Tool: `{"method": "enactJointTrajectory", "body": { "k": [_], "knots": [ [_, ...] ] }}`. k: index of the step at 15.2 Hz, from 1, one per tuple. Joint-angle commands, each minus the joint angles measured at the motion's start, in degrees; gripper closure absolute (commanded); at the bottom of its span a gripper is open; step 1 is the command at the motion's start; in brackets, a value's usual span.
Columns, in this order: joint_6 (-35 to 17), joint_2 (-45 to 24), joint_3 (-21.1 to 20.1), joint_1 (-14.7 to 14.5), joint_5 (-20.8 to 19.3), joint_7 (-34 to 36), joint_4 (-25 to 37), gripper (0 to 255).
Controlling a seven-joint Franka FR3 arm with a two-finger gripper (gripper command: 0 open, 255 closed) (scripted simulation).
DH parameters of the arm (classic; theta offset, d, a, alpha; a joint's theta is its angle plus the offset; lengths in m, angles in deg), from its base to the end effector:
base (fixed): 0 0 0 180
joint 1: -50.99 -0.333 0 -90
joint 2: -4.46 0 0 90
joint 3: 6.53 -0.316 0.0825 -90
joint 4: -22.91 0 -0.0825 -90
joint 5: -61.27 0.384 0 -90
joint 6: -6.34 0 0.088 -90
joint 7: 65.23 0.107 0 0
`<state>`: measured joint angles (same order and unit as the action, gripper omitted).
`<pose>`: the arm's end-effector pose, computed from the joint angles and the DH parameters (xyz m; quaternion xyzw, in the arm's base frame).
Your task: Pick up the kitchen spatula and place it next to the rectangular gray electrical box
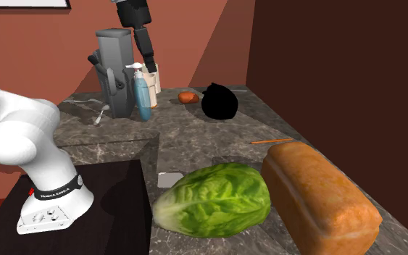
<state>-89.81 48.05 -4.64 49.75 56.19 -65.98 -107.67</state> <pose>0.3249 -0.0161 0.6297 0.9963 0.0057 0.0794 0.0336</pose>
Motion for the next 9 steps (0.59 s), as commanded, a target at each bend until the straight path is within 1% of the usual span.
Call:
{"method": "enactJointTrajectory", "body": {
  "k": [1,9],
  "knots": [
    [0.00,0.00,0.00,0.00,0.00,0.00,0.00,0],
    [-12.61,-7.97,5.34,2.39,-1.41,-1.62,-6.09,0]
  ]
}}
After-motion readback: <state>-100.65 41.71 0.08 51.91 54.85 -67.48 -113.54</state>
